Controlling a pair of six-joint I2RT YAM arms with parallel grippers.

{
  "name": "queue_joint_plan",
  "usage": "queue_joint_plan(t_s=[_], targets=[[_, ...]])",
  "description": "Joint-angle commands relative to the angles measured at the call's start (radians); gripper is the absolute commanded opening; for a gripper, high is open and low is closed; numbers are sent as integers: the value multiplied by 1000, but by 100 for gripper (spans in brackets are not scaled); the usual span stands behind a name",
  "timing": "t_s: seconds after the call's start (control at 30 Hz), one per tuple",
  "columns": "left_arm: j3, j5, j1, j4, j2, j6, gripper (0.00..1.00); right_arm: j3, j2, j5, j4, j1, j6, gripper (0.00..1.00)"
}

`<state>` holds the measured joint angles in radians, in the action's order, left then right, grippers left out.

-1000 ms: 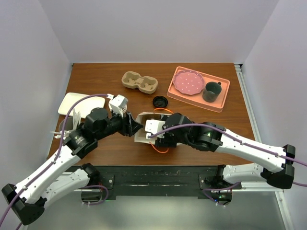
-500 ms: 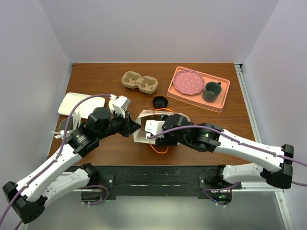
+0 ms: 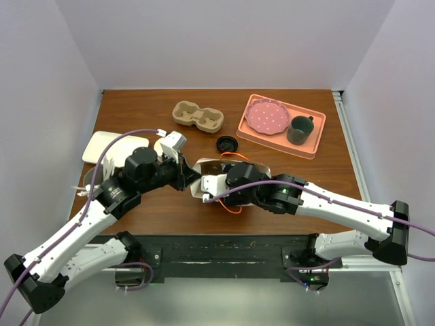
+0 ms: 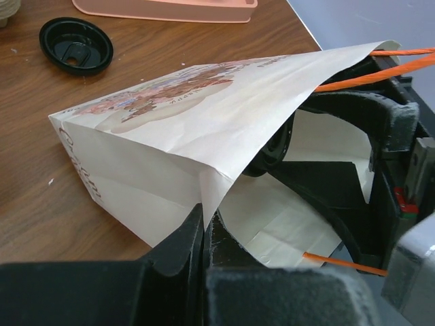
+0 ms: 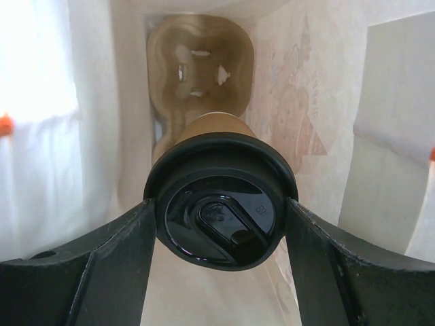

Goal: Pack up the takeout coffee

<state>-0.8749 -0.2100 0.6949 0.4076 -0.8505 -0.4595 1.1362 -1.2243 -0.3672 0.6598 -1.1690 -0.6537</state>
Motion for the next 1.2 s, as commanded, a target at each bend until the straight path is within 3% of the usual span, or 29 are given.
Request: queue_joint_plan(t_s=[0.0, 0.07, 0.13, 0.23, 0.3, 0.4, 0.5, 0.53, 0.63, 0.73, 0.97, 1.17], targets=[[7, -55, 3, -50, 47, 28, 0, -29, 0, 39, -19, 8, -37, 20], [16, -52, 3, -35, 47, 30, 27, -47, -4, 34, -8, 8, -18, 19], [2, -36, 3, 25, 42, 32, 44, -55, 2, 27, -5, 8, 9, 18], [5, 1, 2, 83, 51, 30, 52, -78, 20, 21, -23, 8, 26, 18], [7, 1, 3, 118, 56, 35, 52, -92, 26, 16, -28, 6, 34, 18], [13, -3, 2, 142, 53, 36, 47, -90, 23, 13, -32, 3, 39, 18], [33, -31, 3, 108, 60, 33, 31, -113, 25, 5, -49, 2, 16, 18], [46, -48, 2, 96, 65, 30, 21, -124, 31, -5, -77, 0, 2, 18], [68, -80, 3, 62, 80, 22, 6, -153, 36, -41, -133, 0, -15, 18], [74, -81, 2, 59, 103, 27, 0, -148, 19, -47, -147, 0, -17, 18], [59, -80, 2, 54, 116, 33, 0, -115, -37, -107, -154, 3, -37, 18], [56, -126, 2, 30, 113, 51, 0, -108, -23, -67, -100, 3, -37, 18]])
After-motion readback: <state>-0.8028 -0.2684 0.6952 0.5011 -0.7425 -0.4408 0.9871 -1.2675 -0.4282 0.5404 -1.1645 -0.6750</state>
